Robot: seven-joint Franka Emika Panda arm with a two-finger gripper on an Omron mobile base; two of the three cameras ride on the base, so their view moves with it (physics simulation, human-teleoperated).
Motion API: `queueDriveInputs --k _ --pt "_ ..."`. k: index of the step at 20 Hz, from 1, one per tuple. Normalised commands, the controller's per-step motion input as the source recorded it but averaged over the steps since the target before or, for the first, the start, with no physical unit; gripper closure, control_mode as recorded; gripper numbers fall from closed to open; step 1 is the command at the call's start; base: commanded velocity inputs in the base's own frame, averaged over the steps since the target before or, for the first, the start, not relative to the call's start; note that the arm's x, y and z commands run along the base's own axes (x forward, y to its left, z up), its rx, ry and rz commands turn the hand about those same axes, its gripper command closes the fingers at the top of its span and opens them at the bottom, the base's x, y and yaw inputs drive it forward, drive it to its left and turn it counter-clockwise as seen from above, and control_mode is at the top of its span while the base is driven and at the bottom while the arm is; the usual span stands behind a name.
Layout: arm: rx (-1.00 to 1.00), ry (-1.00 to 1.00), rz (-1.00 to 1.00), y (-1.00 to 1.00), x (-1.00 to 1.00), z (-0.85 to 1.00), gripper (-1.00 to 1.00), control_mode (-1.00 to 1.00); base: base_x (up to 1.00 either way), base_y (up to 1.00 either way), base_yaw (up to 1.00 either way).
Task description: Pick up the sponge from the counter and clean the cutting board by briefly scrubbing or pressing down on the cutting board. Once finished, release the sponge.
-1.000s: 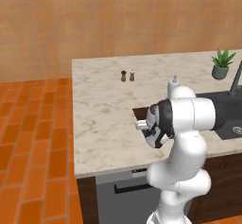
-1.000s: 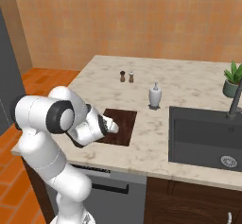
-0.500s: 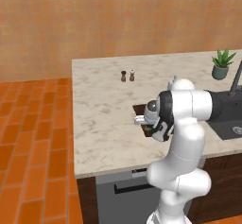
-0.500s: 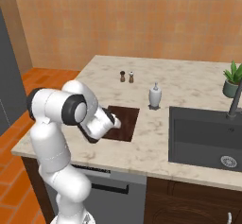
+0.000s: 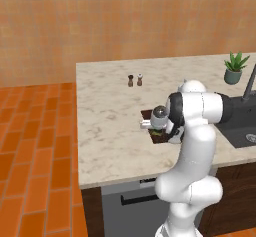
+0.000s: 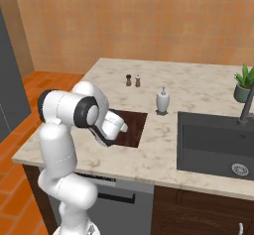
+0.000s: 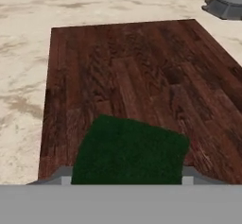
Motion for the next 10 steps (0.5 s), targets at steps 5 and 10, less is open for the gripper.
queueDriveInputs --k 5,10 --pt "0.00 0.00 -0.04 -0.07 0.70 0.00 1.00 -1.00 0.00 0.00 0.00" --pt "0.00 -0.03 -0.04 -0.07 0.70 -0.05 1.00 -1.00 0.00 0.00 0.00"
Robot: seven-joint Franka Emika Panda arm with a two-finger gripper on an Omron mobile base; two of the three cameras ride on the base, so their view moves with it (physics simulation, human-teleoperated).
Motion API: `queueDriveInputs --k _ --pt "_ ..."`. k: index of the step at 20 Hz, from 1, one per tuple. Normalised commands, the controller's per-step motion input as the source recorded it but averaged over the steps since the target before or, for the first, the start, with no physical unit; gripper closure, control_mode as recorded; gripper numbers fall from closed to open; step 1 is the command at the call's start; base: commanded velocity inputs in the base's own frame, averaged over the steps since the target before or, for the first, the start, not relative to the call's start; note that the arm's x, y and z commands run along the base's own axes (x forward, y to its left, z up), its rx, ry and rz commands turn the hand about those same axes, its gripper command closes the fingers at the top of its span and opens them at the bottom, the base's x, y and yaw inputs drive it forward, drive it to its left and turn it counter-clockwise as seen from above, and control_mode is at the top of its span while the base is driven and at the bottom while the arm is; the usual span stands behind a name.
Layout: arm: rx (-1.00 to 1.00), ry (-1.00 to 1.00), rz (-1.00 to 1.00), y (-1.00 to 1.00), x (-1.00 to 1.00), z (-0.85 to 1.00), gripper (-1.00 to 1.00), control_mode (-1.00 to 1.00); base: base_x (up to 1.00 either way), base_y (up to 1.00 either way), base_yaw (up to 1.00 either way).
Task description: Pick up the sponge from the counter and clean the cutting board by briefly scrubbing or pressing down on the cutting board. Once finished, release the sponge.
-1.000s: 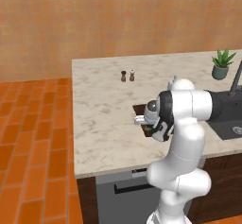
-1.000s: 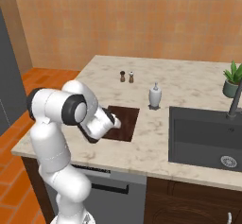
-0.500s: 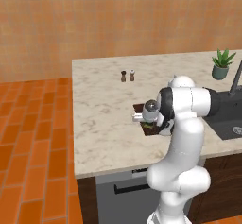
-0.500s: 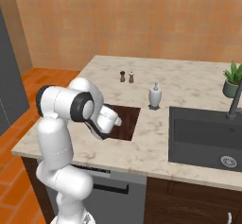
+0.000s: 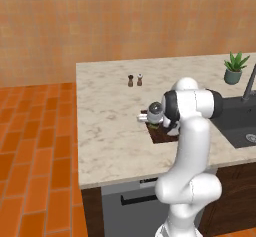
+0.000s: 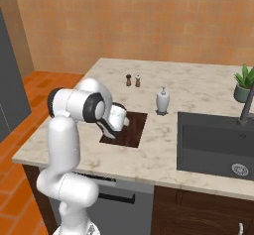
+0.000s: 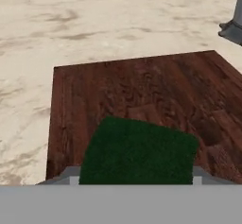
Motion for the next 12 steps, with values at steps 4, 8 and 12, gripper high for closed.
queueDriveInputs --k 4,8,12 --pt "0.00 -0.06 -0.02 -0.02 0.85 -0.24 1.00 -1.00 0.00 0.00 0.00" --pt "-0.01 -0.06 -0.04 -0.02 0.95 -0.35 1.00 -1.00 0.00 0.00 0.00" --pt "0.00 -0.07 -0.04 -0.23 0.97 -0.38 1.00 -1.00 0.00 0.00 0.00"
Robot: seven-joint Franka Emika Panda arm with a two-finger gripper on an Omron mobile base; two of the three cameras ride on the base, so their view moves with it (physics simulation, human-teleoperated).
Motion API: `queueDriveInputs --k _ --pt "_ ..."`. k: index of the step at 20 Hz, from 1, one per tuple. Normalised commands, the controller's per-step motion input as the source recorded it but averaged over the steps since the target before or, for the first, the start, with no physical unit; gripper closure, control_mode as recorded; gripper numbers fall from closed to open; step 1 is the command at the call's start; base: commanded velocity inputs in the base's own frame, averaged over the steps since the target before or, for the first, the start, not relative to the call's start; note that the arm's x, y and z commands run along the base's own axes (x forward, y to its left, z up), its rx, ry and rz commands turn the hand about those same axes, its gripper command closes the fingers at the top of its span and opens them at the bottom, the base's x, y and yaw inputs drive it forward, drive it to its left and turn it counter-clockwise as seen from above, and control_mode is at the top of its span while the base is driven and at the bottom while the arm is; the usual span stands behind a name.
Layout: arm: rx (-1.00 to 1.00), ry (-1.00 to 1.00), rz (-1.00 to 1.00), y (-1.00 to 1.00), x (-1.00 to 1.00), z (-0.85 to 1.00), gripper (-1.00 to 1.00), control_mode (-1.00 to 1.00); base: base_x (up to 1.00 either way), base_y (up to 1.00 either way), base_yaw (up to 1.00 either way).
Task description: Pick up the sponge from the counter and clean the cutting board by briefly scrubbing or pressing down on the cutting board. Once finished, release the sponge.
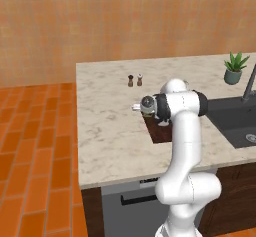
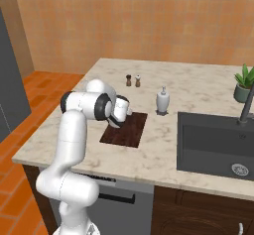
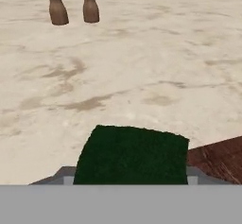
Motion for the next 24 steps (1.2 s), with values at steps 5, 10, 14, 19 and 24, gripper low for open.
queueDriveInputs --k 5,10,14,19,24 --pt "0.00 -0.05 -0.05 -0.45 0.40 -0.47 1.00 -1.00 0.00 0.00 0.00" --pt "0.00 -0.02 -0.07 -0.71 -0.08 -0.59 1.00 -1.00 0.00 0.00 0.00" --pt "0.02 -0.05 -0.02 -0.75 -0.04 -0.27 1.00 -1.00 0.00 0.00 0.00" --pt "-0.04 -0.02 0.00 -0.16 -0.53 -0.56 1.00 -1.00 0.00 0.00 0.00" --pt "-0.11 0.00 0.05 0.04 -0.97 -0.68 1.00 -1.00 0.00 0.00 0.00"
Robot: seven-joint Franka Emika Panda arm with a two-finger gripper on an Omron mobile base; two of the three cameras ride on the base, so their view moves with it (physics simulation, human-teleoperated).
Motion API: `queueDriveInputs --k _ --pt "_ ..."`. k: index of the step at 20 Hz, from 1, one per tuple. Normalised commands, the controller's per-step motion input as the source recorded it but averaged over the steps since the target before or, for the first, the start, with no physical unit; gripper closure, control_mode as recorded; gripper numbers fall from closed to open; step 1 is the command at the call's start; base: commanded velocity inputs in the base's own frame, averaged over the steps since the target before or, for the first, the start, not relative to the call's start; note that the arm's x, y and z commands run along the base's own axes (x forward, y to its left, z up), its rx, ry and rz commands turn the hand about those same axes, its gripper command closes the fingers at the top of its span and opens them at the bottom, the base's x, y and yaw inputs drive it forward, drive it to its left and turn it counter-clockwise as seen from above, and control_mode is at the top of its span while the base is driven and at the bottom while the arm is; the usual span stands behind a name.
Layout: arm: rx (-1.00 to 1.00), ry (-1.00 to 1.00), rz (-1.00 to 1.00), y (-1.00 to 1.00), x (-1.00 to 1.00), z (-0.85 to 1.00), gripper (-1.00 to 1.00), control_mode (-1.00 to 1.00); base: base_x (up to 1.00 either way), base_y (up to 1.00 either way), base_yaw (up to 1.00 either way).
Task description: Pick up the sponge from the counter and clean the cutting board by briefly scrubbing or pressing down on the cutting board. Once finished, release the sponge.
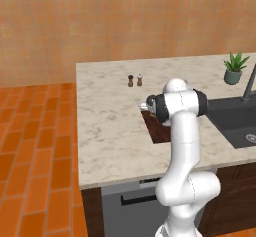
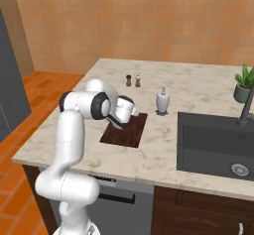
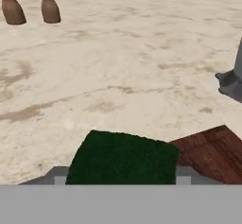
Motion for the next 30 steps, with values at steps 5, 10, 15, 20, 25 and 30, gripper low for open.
queueDriveInputs --k 5,10,15,20,25,30 --pt "-0.08 -0.08 0.03 0.00 -0.92 -0.88 1.00 -1.00 0.00 0.00 0.00" --pt "0.00 -0.33 0.00 0.00 -1.00 -1.00 1.00 -1.00 0.00 0.00 0.00" --pt "0.11 -0.05 0.00 -0.06 -1.00 -0.72 1.00 -1.00 0.00 0.00 0.00" --pt "0.14 0.00 0.00 -0.14 -1.00 -0.54 1.00 -1.00 0.00 0.00 0.00" --pt "0.11 0.00 0.00 -0.09 -1.00 -0.59 1.00 -1.00 0.00 0.00 0.00" --pt "0.03 0.00 0.00 -0.14 -1.00 -0.69 1.00 -1.00 0.00 0.00 0.00"
